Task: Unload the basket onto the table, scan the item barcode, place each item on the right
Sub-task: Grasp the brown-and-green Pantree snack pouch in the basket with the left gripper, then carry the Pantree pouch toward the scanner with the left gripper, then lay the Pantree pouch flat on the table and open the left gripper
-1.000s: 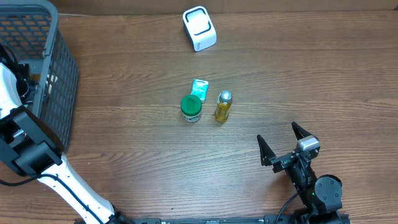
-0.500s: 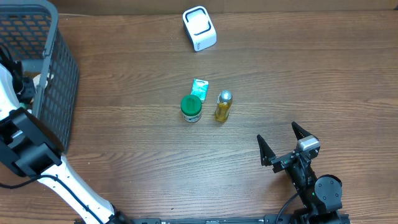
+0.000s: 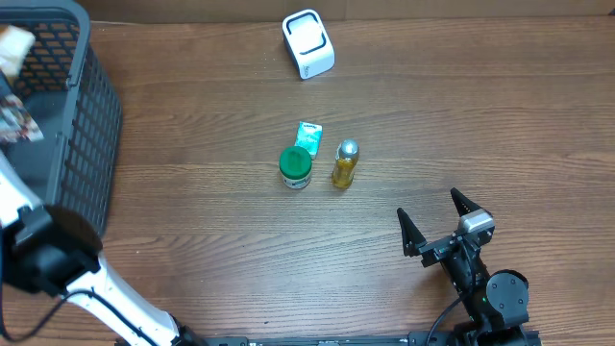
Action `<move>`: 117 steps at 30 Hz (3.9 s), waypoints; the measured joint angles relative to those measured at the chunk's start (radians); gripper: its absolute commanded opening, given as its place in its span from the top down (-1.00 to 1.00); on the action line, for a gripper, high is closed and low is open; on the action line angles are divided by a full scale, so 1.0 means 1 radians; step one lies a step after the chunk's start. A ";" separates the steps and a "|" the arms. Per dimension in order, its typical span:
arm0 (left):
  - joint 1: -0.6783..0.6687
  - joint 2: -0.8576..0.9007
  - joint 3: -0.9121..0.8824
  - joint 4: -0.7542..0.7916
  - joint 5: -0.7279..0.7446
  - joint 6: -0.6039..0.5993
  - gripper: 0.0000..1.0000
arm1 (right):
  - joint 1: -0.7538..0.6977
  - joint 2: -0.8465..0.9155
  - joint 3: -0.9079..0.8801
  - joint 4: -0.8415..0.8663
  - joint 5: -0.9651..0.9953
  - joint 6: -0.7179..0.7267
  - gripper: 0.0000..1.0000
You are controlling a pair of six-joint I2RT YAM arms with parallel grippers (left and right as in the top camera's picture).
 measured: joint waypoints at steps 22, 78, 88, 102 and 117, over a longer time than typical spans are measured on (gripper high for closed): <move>-0.189 -0.524 0.038 -0.305 0.351 -0.189 0.91 | 0.000 0.000 0.000 0.000 0.000 0.000 -1.00; -0.928 -0.307 -1.099 0.218 -0.027 -0.710 0.64 | 0.000 0.000 0.000 0.000 0.000 0.000 -1.00; -0.930 -0.307 -1.103 0.249 0.106 -0.727 -0.54 | 0.000 0.000 0.000 0.000 0.000 0.000 -1.00; -0.883 -0.307 -0.874 0.061 0.075 -0.613 -0.87 | 0.000 0.000 0.000 0.000 0.000 0.000 -1.00; -0.693 -0.307 -0.769 0.079 -0.033 -0.528 -0.99 | 0.000 0.000 0.000 0.000 0.000 0.000 -1.00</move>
